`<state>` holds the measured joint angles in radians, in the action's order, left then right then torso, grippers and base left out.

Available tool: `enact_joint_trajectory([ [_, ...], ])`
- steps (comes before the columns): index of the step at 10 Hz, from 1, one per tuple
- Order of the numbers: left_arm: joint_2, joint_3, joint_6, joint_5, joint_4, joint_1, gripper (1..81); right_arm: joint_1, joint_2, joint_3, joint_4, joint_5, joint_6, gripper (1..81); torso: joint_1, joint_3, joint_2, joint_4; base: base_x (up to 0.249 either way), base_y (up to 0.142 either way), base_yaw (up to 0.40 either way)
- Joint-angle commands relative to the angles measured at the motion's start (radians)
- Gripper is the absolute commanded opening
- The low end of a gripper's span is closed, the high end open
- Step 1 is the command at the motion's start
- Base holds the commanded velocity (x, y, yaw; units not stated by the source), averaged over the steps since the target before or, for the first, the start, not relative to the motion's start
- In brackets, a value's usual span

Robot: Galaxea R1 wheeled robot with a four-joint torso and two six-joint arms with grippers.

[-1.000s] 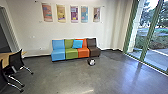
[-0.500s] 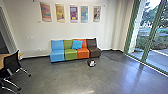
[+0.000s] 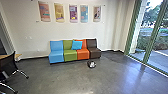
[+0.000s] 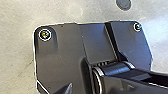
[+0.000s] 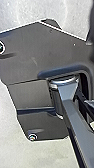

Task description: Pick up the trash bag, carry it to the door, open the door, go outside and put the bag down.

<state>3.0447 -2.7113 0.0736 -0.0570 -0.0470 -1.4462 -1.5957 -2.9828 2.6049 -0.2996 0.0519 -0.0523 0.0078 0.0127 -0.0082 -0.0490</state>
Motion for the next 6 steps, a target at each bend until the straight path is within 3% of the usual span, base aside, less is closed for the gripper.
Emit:
enact_joint_trajectory([
  [1,0.004,0.004,-0.001,-0.055,0.004,0.063,81.1,0.039,0.002,-0.005,-0.001,-0.066,-0.003,81.1,0.000,0.000,0.000,0.000,0.186,0.000,0.000],
  [6,0.002,0.004,-0.002,-0.053,0.004,0.063,81.1,0.039,0.002,-0.005,-0.001,-0.066,-0.004,81.1,0.000,0.000,0.000,0.000,0.187,0.000,0.000],
])
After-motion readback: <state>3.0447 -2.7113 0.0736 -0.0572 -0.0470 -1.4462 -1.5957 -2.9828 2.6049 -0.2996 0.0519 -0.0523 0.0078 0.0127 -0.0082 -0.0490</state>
